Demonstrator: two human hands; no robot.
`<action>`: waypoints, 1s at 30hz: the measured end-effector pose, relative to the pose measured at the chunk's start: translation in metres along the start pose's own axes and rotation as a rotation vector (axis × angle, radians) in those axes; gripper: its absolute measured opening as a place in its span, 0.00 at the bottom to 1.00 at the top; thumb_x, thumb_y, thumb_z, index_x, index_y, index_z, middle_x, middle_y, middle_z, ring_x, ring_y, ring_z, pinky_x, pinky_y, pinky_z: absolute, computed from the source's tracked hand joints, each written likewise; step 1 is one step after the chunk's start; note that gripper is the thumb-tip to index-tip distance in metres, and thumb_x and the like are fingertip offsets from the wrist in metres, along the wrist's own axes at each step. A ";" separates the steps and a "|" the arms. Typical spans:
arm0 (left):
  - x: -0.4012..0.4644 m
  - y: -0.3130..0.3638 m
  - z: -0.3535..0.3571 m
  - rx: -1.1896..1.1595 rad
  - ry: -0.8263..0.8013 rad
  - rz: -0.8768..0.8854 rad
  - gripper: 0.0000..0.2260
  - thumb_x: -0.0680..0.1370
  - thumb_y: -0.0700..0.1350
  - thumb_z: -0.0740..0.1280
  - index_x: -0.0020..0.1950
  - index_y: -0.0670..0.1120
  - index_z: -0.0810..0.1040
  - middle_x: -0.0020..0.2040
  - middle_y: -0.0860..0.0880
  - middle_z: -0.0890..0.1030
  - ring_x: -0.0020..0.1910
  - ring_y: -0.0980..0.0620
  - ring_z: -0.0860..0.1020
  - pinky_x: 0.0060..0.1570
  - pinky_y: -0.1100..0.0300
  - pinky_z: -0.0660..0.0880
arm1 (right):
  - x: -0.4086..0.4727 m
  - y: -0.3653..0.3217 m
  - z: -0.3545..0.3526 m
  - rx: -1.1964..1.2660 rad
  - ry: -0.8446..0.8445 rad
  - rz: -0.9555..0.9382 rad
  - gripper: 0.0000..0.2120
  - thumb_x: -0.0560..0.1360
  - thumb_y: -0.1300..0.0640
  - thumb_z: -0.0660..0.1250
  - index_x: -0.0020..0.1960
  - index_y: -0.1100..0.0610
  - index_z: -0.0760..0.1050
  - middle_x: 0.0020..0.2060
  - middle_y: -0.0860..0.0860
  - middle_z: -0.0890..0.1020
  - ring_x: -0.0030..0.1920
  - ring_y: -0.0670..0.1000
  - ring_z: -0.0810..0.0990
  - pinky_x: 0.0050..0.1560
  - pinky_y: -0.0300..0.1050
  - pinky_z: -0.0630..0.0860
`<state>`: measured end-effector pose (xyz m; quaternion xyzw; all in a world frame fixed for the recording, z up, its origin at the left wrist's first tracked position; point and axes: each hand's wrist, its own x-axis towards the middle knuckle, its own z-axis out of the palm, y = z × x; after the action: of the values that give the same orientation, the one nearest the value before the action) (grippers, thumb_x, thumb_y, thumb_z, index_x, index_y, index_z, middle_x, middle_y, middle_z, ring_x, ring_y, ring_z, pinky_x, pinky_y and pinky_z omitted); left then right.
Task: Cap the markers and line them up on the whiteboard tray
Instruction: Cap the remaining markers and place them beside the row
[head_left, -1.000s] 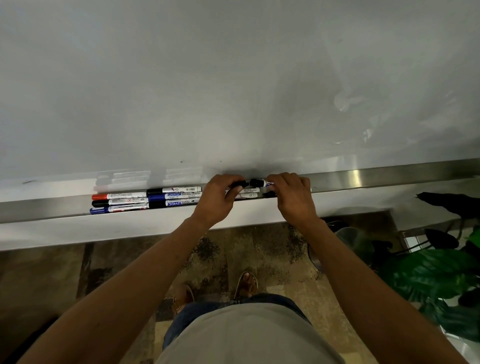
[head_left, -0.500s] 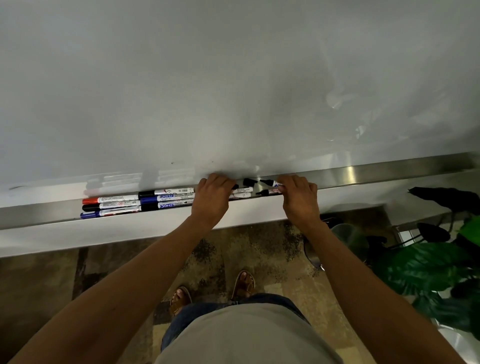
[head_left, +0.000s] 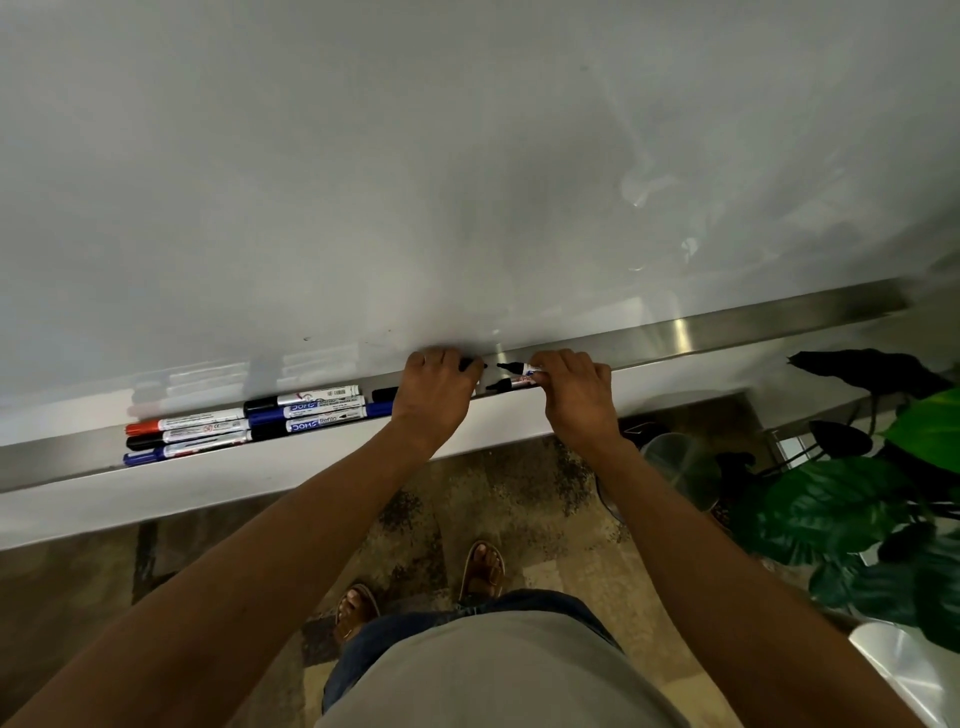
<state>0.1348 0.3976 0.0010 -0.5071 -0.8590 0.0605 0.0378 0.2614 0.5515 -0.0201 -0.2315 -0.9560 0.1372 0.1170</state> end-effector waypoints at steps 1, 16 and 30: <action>0.001 0.000 -0.001 0.014 -0.013 0.005 0.17 0.69 0.41 0.67 0.57 0.50 0.79 0.42 0.45 0.81 0.40 0.45 0.79 0.41 0.54 0.74 | 0.000 0.000 0.000 0.000 -0.002 0.001 0.15 0.72 0.67 0.68 0.56 0.55 0.77 0.49 0.54 0.81 0.49 0.58 0.76 0.45 0.47 0.62; 0.014 0.002 -0.009 -0.130 -0.154 0.034 0.14 0.76 0.35 0.61 0.61 0.42 0.73 0.54 0.42 0.78 0.47 0.42 0.79 0.42 0.52 0.74 | 0.002 0.003 -0.003 0.022 -0.002 -0.006 0.14 0.72 0.67 0.68 0.56 0.56 0.77 0.49 0.55 0.81 0.49 0.59 0.77 0.47 0.49 0.64; 0.002 -0.008 0.024 -0.147 0.201 0.132 0.14 0.75 0.38 0.56 0.56 0.40 0.77 0.50 0.42 0.79 0.39 0.43 0.79 0.31 0.54 0.77 | 0.002 0.000 -0.002 0.052 0.058 -0.004 0.15 0.71 0.68 0.70 0.56 0.57 0.78 0.49 0.55 0.82 0.49 0.59 0.77 0.47 0.51 0.67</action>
<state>0.1233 0.3938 -0.0218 -0.5675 -0.8177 -0.0513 0.0821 0.2598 0.5529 -0.0183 -0.2302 -0.9488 0.1548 0.1511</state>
